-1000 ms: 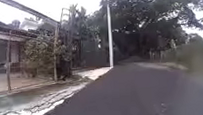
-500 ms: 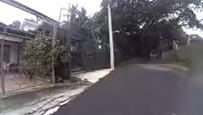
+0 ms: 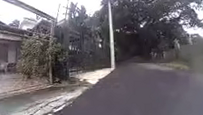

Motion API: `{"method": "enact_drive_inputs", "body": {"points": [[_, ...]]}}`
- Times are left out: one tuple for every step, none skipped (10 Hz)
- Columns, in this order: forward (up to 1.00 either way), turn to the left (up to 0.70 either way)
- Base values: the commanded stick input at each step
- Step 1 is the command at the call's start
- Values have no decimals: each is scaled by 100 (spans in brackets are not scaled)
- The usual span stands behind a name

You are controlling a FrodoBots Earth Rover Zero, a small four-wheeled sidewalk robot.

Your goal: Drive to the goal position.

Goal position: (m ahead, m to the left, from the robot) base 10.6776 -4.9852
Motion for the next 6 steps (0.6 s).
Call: {"method": "enact_drive_inputs", "body": {"points": [[50,0],[50,-8],[50,-24],[50,-41],[50,-50],[50,-50]]}}
